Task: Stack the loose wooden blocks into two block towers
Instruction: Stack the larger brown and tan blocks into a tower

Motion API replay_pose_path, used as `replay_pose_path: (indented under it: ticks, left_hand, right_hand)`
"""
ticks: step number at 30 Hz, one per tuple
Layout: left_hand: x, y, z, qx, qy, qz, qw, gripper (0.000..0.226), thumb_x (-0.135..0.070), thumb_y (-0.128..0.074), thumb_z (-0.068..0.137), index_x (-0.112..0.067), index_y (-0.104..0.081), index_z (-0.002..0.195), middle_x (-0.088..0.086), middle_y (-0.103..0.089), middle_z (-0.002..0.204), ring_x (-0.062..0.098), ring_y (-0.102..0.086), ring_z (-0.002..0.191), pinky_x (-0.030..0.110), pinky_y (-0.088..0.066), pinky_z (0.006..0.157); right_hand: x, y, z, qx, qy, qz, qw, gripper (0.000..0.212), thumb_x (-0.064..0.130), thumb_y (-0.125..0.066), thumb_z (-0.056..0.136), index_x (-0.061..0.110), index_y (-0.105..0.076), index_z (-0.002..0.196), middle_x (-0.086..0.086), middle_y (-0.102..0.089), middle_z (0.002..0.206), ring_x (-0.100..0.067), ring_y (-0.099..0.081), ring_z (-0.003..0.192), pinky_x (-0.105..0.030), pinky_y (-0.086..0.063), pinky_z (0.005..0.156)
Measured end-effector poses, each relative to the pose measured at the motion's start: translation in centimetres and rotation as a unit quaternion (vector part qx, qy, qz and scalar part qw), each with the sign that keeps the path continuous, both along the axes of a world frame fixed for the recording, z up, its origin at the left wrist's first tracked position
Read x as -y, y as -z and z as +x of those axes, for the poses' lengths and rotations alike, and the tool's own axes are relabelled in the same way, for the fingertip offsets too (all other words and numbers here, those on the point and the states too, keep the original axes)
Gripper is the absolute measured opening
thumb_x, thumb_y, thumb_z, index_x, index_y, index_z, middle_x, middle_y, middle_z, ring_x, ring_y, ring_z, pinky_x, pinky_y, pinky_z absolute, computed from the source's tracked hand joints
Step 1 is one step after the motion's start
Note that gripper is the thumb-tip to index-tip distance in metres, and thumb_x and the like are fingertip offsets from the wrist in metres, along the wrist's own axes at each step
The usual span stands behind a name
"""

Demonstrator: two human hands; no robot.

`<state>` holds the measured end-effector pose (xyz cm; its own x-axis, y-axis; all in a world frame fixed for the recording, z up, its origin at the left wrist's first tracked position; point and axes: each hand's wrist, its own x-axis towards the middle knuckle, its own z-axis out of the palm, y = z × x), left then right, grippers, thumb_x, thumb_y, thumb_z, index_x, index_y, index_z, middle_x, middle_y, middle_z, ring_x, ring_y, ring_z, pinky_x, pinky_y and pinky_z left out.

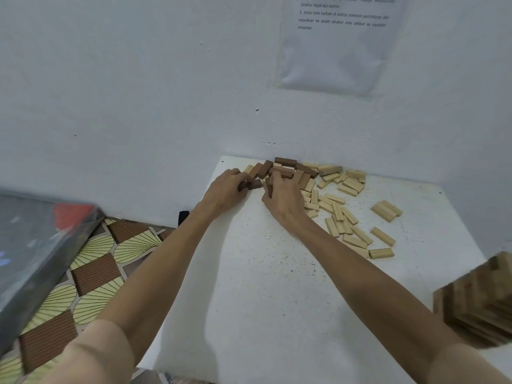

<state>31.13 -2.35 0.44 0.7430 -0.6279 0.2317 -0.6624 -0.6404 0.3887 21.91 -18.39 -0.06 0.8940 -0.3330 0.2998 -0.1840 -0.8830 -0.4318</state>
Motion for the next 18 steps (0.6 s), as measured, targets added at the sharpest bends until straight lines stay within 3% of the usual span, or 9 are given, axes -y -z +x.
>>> replay_pose_path:
  ticks: [5, 9, 14, 18]
  left_hand:
    - [-0.8, 0.2, -1.4, -0.037, -0.019, -0.069, 0.997, 0.022, -0.016, -0.067, 0.091, -0.021, -0.074, 0.111, 0.001, -0.064, 0.097, 0.019, -0.061, 0.088, 0.03, -0.048, 0.079]
    - [-1.5, 0.0, -3.6, -0.033, -0.003, -0.101, 0.994, 0.02, -0.017, -0.072, 0.09, -0.021, -0.074, 0.109, -0.003, -0.064, 0.098, 0.011, -0.059, 0.083, 0.026, -0.047, 0.08]
    - [-2.4, -0.4, -8.5, -0.036, 0.017, -0.145, 0.989, 0.021, -0.018, -0.075, 0.088, -0.023, -0.074, 0.109, -0.007, -0.067, 0.098, 0.007, -0.063, 0.084, 0.019, -0.049, 0.079]
    - [-3.3, -0.1, -13.9, -0.05, 0.04, -0.158, 0.985, 0.021, -0.016, -0.075, 0.089, -0.023, -0.074, 0.109, -0.008, -0.067, 0.098, 0.007, -0.064, 0.087, 0.013, -0.046, 0.08]
  right_hand:
    - [0.4, -0.8, -1.8, 0.039, -0.012, 0.027, 0.999, 0.022, 0.008, -0.071, 0.089, 0.009, -0.06, 0.108, -0.007, -0.065, 0.087, -0.024, -0.055, 0.077, -0.033, -0.042, 0.059]
    - [0.8, -1.3, -5.2, 0.061, -0.03, 0.07, 0.995, 0.018, 0.009, -0.072, 0.089, 0.012, -0.058, 0.1, -0.005, -0.064, 0.084, -0.024, -0.06, 0.073, -0.035, -0.051, 0.057]
    - [0.7, -1.5, -11.4, 0.066, -0.045, 0.08, 0.994, 0.017, 0.023, -0.072, 0.092, 0.022, -0.057, 0.1, 0.001, -0.064, 0.078, -0.019, -0.058, 0.069, -0.039, -0.054, 0.063]
    - [0.2, -1.7, -17.4, 0.051, -0.079, 0.092, 0.991, 0.018, 0.026, -0.072, 0.094, 0.021, -0.06, 0.106, 0.002, -0.067, 0.088, -0.017, -0.063, 0.074, -0.038, -0.054, 0.065]
